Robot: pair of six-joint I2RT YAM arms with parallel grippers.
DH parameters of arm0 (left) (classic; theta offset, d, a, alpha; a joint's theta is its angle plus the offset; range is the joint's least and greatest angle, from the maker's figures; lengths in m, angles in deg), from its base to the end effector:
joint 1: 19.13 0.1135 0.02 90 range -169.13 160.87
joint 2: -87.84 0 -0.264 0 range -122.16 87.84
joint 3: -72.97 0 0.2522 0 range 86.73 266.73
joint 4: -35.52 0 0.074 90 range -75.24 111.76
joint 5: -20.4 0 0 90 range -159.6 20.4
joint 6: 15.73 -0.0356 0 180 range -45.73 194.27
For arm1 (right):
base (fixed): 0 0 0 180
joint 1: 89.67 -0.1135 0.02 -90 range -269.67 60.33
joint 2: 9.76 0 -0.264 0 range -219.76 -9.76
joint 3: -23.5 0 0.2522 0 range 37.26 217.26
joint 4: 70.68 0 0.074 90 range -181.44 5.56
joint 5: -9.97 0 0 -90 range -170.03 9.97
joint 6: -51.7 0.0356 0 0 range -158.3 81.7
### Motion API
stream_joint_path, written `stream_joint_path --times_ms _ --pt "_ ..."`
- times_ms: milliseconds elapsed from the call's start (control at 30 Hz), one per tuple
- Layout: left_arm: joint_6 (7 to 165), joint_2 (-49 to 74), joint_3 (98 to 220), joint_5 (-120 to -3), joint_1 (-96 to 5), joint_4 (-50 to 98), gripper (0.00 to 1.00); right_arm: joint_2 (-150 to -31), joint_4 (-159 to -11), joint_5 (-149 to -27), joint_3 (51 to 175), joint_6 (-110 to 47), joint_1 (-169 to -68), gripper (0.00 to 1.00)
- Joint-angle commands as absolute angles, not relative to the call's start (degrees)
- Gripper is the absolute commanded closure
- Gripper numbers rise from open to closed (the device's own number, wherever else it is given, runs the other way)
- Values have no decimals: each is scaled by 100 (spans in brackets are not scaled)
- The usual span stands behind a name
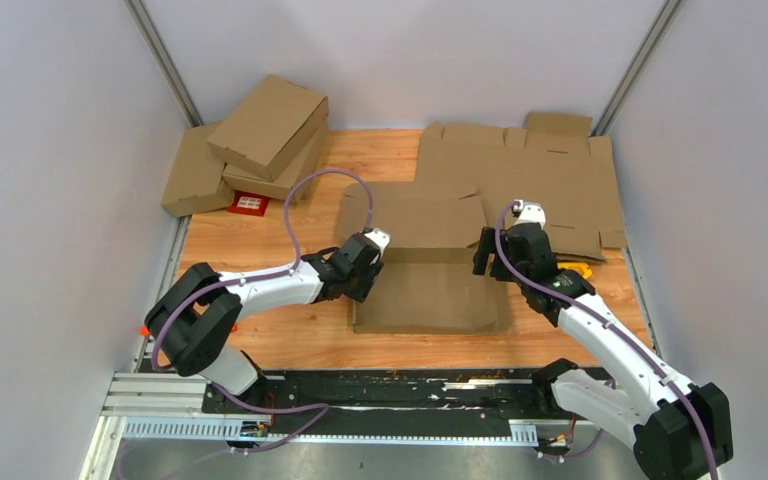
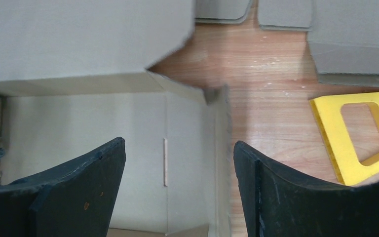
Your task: Fold the paper box
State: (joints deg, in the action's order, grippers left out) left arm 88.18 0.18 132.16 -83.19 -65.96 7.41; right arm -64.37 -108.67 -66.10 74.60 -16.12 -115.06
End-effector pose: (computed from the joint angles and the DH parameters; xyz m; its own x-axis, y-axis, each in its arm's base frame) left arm 0.2050 -0.2063 0.1664 -0.7034 0.4083 -0.5818 0.4649 0.8835 0.0580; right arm 0.1845 0.0781 0.2414 -0.6499 0.0971 -0.7538 -0.0086 0.9908 0.1350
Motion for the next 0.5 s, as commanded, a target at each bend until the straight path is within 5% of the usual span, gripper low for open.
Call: stream_joint_path --times_ms 0,133,300,467 --pt "8675 6 13319 -8177 -6607 1015 50 -6279 -10521 -7317 7492 -1685 -11534 21" --pt "8705 168 13233 -8262 -6607 1030 49 -6337 -10516 -8260 7407 -1488 -11534 22" --pt "8852 575 13035 -8478 -6607 1185 48 -6701 -10880 -8022 7387 -1364 -11512 24" --pt "8935 1062 12732 -8710 -6602 1381 36 -6609 -10413 -8420 6916 -1087 -11307 27"
